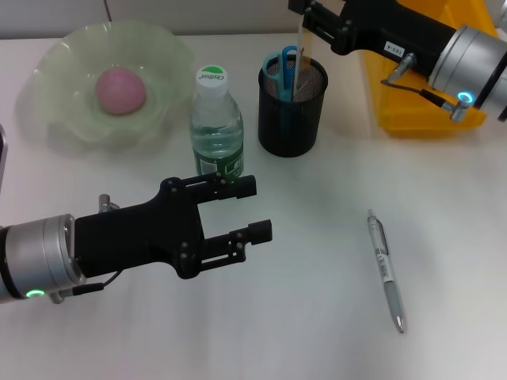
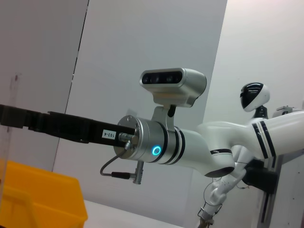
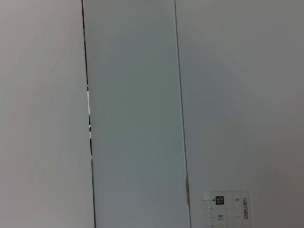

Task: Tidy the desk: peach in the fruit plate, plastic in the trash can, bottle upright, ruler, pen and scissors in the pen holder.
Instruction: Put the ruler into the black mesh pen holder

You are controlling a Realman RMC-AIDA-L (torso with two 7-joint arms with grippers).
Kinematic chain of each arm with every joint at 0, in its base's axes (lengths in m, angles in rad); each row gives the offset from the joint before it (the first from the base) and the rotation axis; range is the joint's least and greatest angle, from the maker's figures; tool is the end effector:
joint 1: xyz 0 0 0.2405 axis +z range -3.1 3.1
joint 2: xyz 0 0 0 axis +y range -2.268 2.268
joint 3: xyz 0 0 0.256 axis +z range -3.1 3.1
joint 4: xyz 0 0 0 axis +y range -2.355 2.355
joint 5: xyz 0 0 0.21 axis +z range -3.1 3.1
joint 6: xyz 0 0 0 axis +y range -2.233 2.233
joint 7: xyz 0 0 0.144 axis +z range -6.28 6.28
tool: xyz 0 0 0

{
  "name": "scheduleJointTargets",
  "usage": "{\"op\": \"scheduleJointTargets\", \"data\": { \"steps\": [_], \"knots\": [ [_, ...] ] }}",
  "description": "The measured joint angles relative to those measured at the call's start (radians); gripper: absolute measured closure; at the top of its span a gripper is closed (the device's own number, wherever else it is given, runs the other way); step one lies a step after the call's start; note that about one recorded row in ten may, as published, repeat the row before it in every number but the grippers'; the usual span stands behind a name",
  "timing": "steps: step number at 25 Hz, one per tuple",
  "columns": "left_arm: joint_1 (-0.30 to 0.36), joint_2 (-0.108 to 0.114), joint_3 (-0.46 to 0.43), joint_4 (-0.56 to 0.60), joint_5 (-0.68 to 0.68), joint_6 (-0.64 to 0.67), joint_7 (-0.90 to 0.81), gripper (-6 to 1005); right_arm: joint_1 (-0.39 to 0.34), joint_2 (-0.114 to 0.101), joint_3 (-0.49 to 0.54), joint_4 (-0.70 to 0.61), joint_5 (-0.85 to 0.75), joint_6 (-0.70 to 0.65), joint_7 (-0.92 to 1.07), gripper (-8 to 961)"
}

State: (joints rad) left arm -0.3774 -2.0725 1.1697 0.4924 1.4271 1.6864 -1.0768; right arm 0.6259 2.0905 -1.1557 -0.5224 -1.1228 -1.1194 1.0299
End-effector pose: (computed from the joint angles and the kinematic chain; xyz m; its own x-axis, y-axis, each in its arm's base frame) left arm -0.2430 0.2642 -0.0367 0.6596 0.1960 0.7257 0.2853 -0.9584 -0.0005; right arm 0.1870 0.4019 -0.0182 0.6811 -0.0139 -0.7321 -0.4611 -0.7848 -0.4141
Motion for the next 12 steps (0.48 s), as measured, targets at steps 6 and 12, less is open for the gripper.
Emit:
{"op": "scheduleJointTargets", "data": {
  "steps": [6,12],
  "knots": [
    [-0.002,0.000,-0.001,0.000,-0.002,-0.001,0.000,375,0.012,0.000,-0.003,0.031,0.002,0.001,-0.059,552],
    [-0.003,0.001,-0.009,0.000,-0.002,-0.007,0.000,375,0.017,0.000,-0.013,0.050,0.001,0.002,-0.062,552]
  ]
}}
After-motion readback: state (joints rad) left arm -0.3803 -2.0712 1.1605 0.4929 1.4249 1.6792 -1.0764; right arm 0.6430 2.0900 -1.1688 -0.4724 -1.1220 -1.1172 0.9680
